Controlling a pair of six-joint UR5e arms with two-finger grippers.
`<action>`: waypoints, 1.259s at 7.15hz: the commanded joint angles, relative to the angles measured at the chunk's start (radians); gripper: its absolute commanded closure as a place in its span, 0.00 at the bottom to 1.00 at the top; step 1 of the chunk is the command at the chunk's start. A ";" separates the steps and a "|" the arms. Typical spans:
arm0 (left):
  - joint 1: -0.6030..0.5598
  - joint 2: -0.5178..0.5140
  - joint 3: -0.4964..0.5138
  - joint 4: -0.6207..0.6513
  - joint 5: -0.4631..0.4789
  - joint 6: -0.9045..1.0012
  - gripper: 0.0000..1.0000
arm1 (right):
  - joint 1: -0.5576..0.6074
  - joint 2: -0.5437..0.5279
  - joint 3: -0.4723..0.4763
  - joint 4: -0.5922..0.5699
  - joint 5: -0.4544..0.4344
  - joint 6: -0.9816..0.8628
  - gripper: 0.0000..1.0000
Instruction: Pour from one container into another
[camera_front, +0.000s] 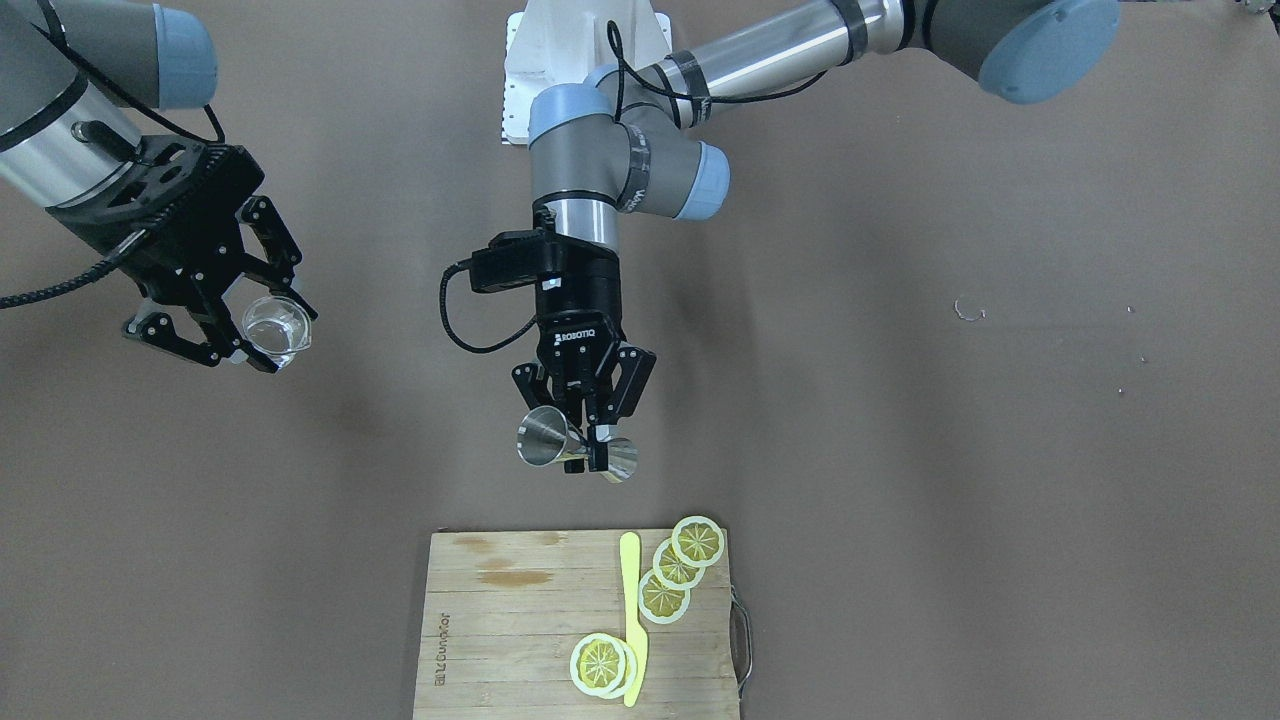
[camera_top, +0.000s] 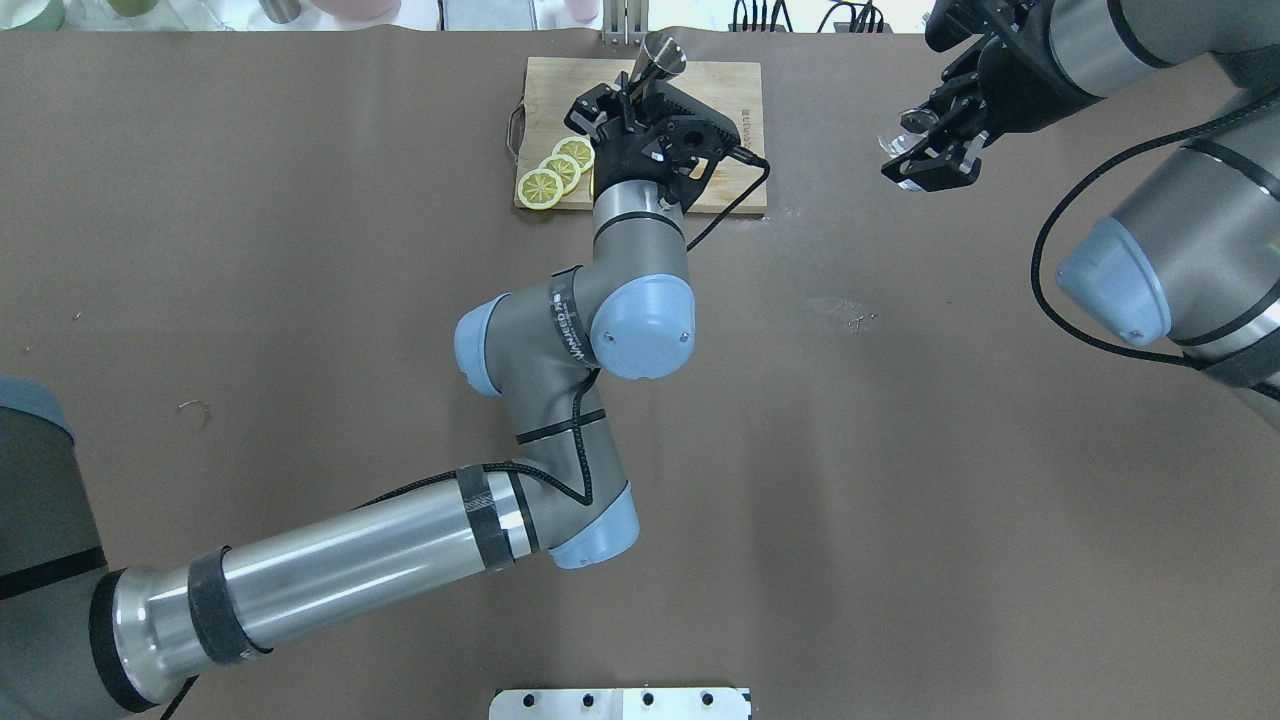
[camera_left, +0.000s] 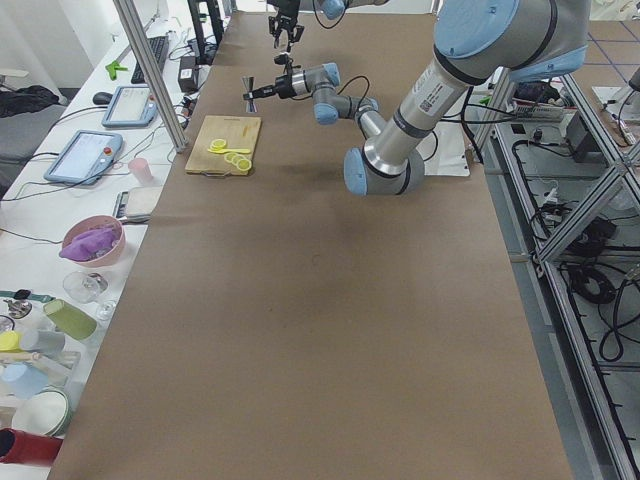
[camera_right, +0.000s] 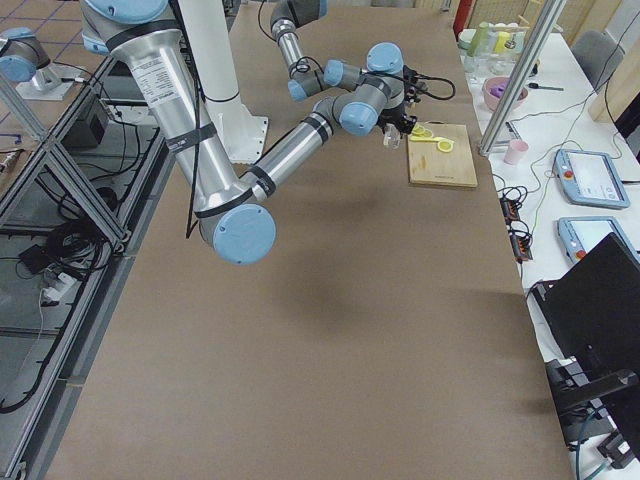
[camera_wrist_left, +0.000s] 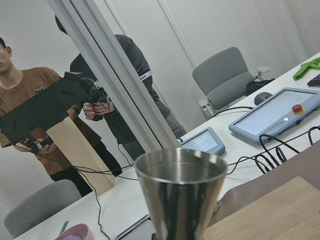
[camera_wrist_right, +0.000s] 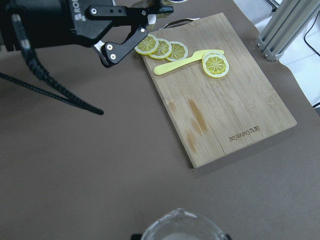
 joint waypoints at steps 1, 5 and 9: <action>0.037 -0.092 0.071 0.033 0.004 -0.005 1.00 | -0.003 0.011 0.023 -0.052 -0.011 0.057 1.00; 0.051 -0.118 0.100 0.037 0.006 -0.005 1.00 | 0.026 0.031 0.023 -0.092 0.003 0.084 1.00; 0.054 -0.115 0.099 0.036 0.008 -0.005 1.00 | 0.086 0.083 0.005 -0.230 0.011 -0.131 1.00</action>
